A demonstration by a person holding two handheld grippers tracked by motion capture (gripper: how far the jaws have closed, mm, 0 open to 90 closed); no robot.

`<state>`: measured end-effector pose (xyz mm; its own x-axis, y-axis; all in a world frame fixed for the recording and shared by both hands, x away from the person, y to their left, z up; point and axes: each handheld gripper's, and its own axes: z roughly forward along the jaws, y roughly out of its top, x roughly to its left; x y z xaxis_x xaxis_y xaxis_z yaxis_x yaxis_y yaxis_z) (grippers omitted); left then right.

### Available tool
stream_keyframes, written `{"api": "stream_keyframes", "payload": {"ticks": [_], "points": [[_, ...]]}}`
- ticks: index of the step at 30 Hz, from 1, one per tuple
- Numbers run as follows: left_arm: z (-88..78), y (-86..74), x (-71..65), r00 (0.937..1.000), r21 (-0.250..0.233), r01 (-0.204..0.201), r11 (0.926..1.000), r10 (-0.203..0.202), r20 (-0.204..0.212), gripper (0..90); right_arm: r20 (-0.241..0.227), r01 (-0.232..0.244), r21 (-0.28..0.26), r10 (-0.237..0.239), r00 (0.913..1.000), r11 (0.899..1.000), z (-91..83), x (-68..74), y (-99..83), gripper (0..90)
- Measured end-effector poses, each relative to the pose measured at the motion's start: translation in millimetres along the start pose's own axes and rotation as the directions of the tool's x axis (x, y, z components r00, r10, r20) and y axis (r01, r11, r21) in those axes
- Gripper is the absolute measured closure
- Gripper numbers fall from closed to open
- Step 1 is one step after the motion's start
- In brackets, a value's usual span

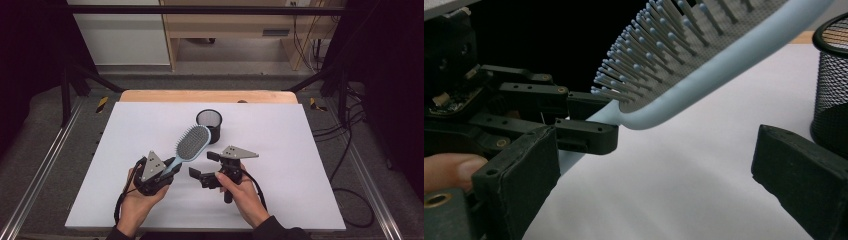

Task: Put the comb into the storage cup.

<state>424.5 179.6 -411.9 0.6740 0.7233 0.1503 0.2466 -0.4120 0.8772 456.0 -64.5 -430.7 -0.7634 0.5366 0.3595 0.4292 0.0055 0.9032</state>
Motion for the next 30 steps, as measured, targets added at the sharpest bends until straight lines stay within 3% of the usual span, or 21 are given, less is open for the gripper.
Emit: {"api": "stream_keyframes", "payload": {"ticks": [10, 30], "points": [[-1.1, -0.3, -0.3, 1.0000, -0.012, -0.002, 0.9999, 0.003, 0.003, 69.2, -0.005, 0.005, -0.004, -0.005, 1.0000, 1.000, 8.1, 7.0, 7.5, 5.2], [-2.7, 3.1, -7.7, 0.9998, -0.038, -0.019, 0.9991, 0.019, -0.005, 69.2, -0.010, -0.012, -0.015, 0.012, 0.9999, 1.000, 15.4, 7.4, 21.2, 5.0]]}}
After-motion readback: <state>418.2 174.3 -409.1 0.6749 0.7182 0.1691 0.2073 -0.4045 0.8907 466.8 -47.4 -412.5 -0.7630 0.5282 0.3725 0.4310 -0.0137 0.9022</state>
